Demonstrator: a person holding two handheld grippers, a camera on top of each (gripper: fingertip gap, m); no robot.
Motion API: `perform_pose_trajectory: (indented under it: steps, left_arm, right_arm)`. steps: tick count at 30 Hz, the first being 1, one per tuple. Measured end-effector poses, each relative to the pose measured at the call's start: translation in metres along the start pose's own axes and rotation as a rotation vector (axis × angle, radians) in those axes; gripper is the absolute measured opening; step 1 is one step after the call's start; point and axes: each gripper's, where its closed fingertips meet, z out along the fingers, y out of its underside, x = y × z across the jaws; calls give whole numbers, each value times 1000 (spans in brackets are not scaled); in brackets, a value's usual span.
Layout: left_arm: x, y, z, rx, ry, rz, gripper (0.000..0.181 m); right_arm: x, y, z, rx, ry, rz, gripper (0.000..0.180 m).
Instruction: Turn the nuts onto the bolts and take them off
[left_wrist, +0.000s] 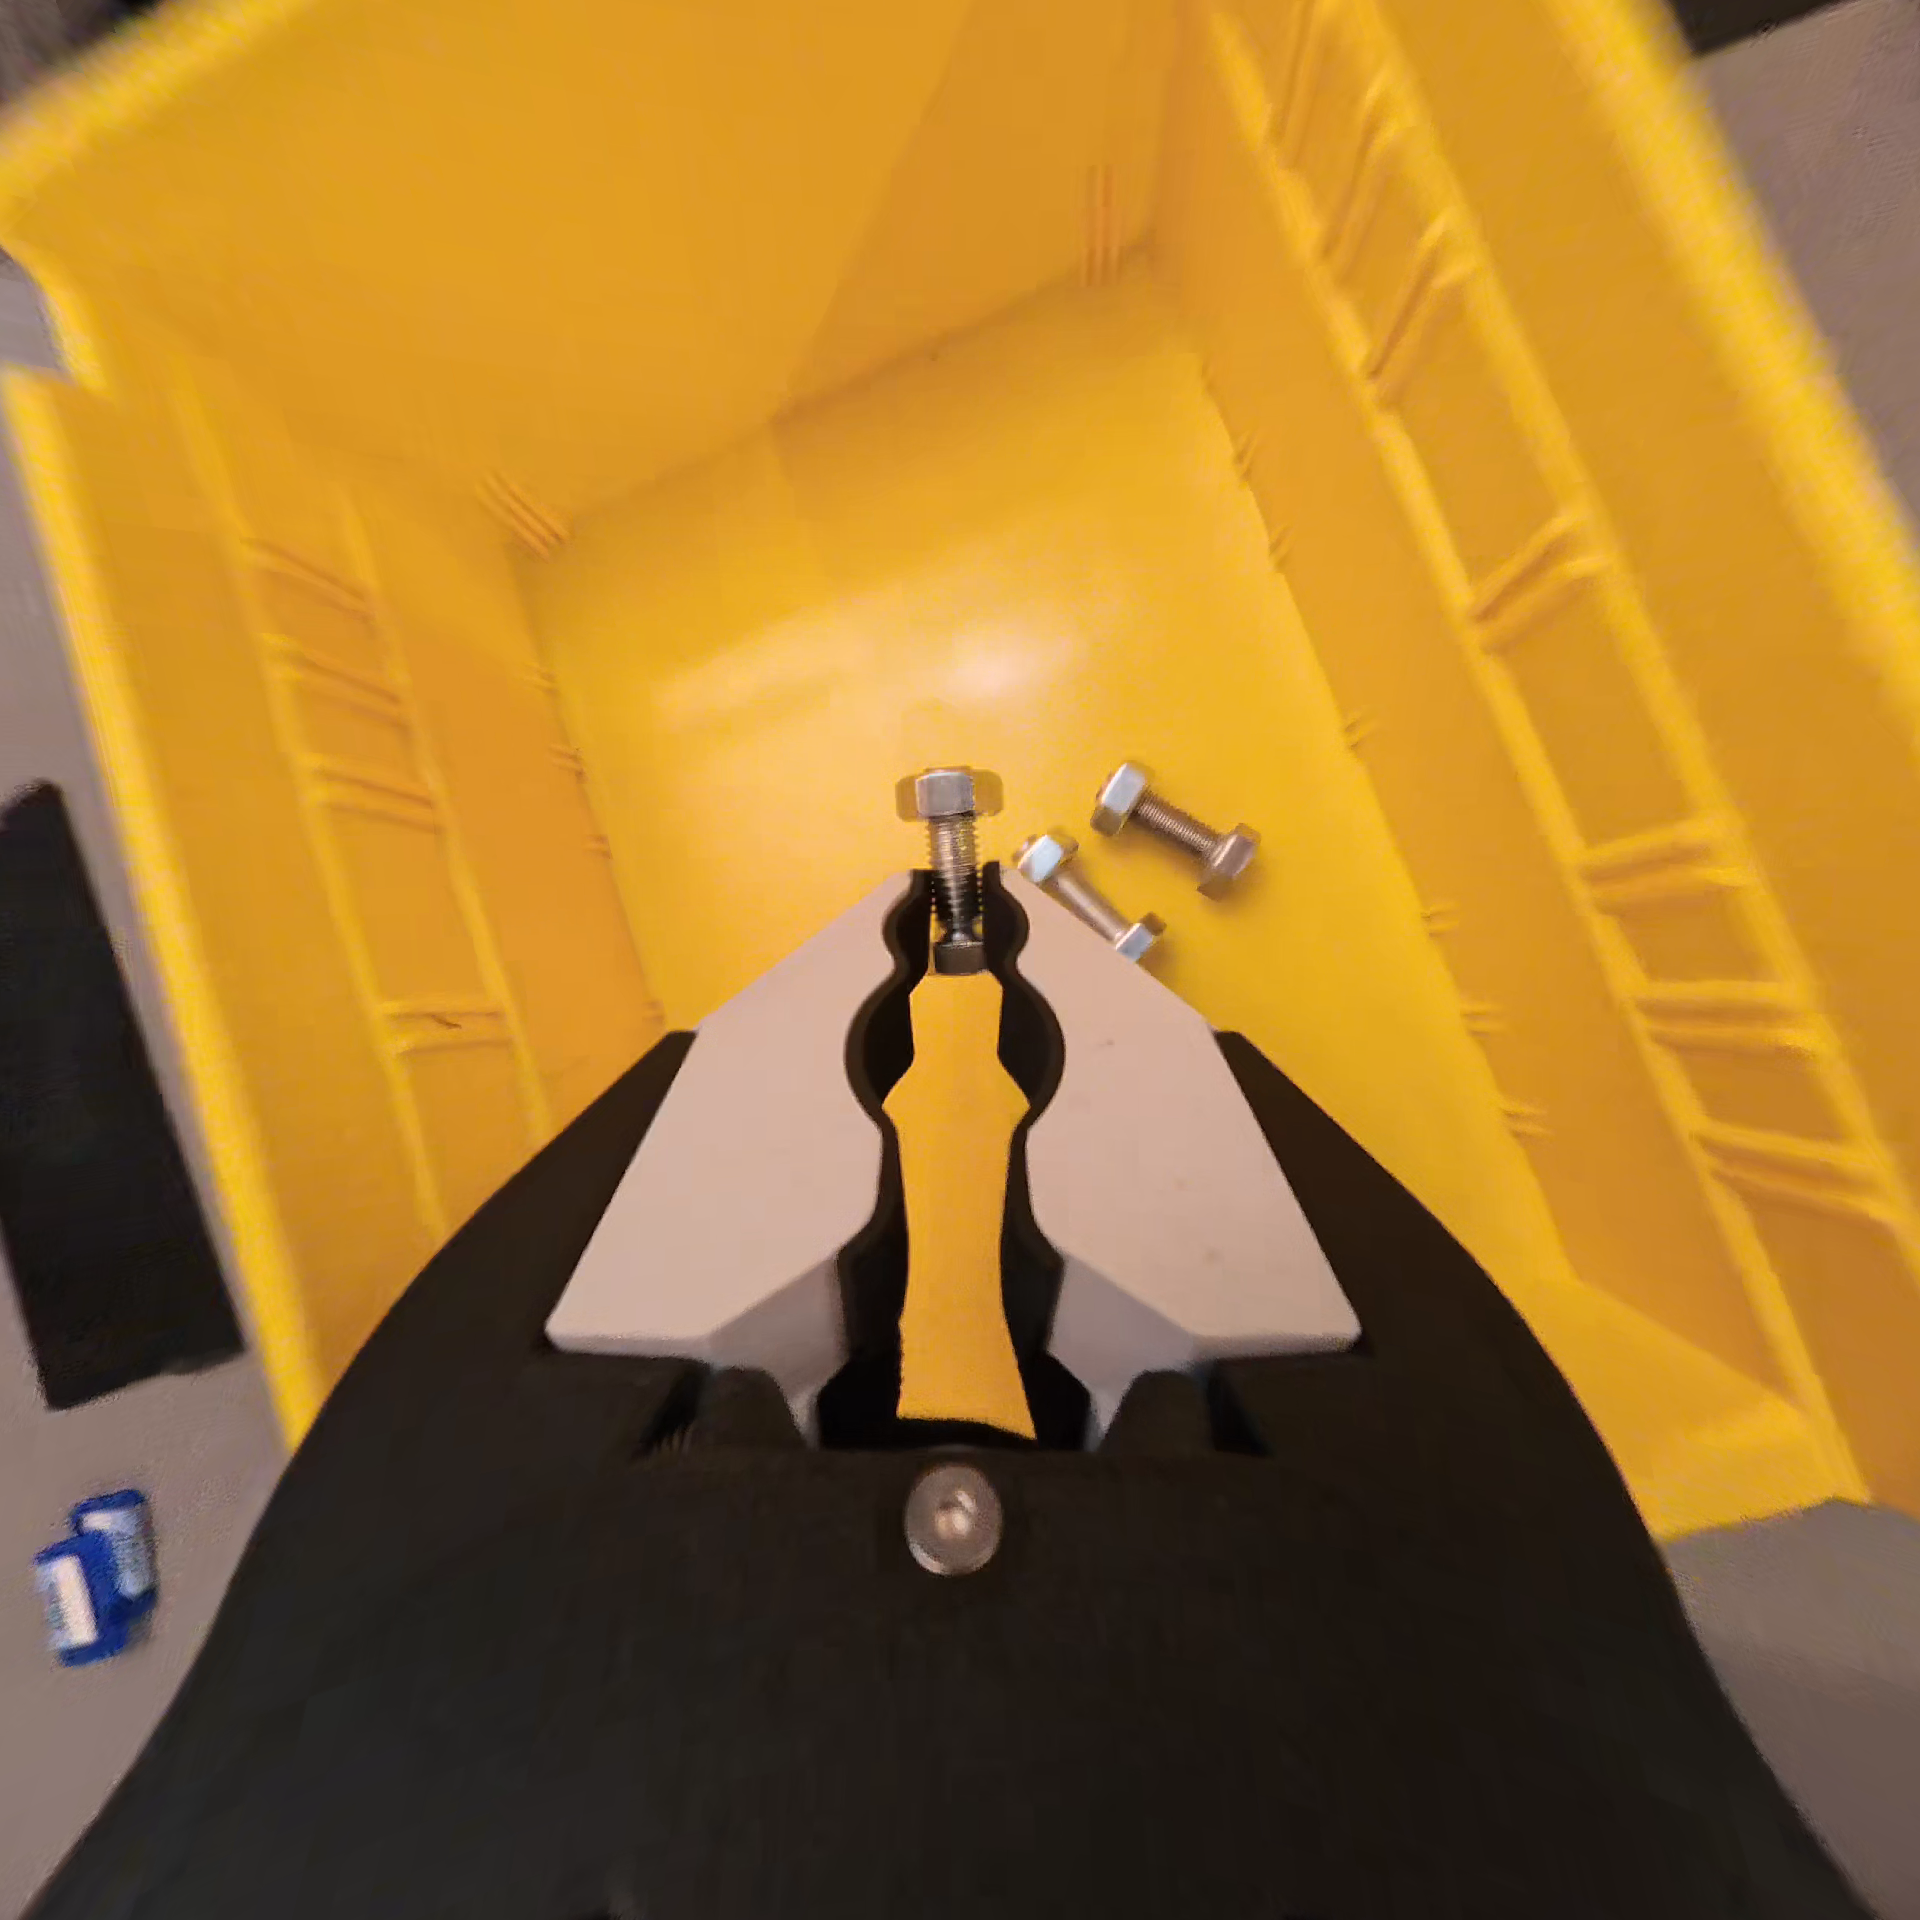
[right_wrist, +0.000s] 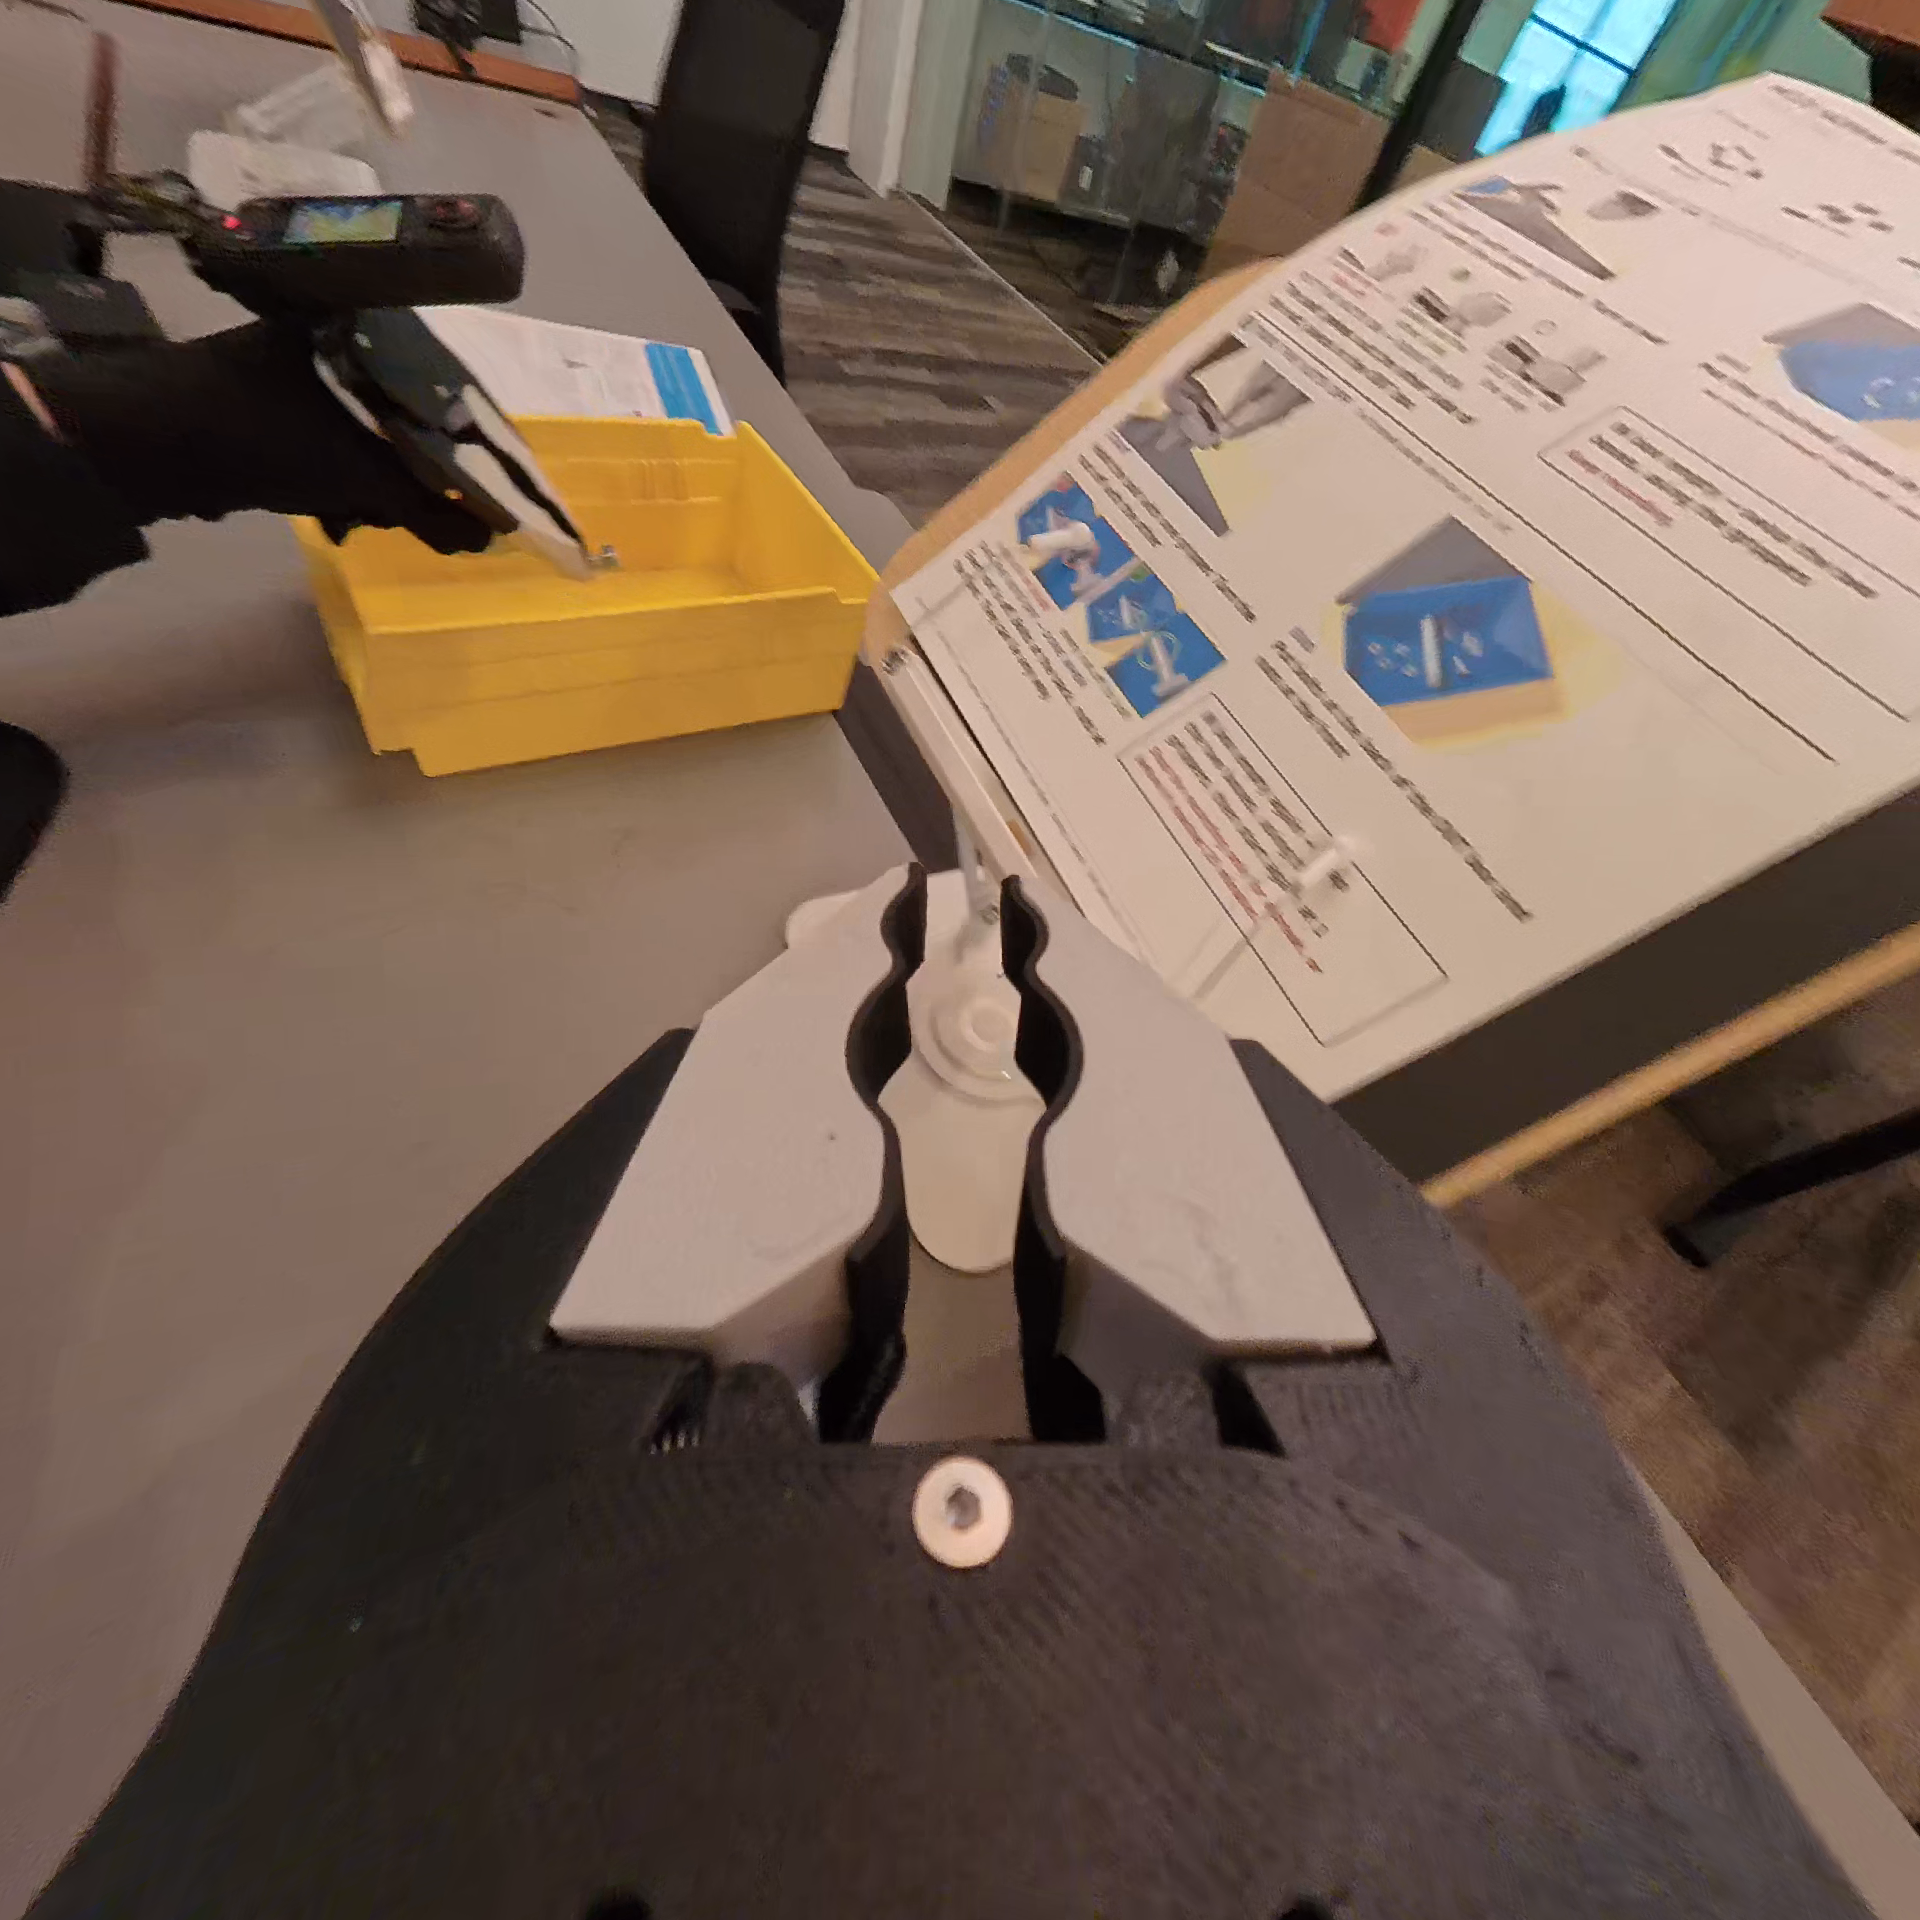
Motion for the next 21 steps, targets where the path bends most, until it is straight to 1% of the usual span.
perform_pose_trajectory:
  steps: [2,5,7,8,10,11,13,16,17,18,21]
  left_arm:
    - [8,-22,-24,109,-3,45,7]
    - [42,-67,-66,320,47,147,7]
    - [80,-98,-95,487,74,302,8]
    - [93,-110,-104,523,46,346,8]
    - [125,-132,-121,625,-30,499,8]
    - [144,-141,-126,659,-43,558,8]
    - [190,-153,-134,732,15,665,8]
    - [238,-165,-134,791,41,765,8]
    - [251,-169,-135,818,56,789,8]
    - [262,-172,-134,834,71,806,8]
    - [291,-177,-130,866,108,872,8]
  right_arm:
    - [-17,-11,8,46,-74,0,14]
    - [-47,-28,23,105,-202,19,21]
    - [-64,-31,38,110,-264,35,25]
    - [-69,-31,46,109,-282,49,27]
    - [-76,-28,62,109,-302,86,31]
    - [-77,-26,70,110,-308,105,33]
    - [-75,-20,83,116,-303,135,35]
    - [-69,-5,99,116,-300,187,51]
    - [-67,-1,102,119,-307,207,53]
    - [-67,-1,102,142,-329,228,53]
    - [-61,-2,97,206,-380,322,44]
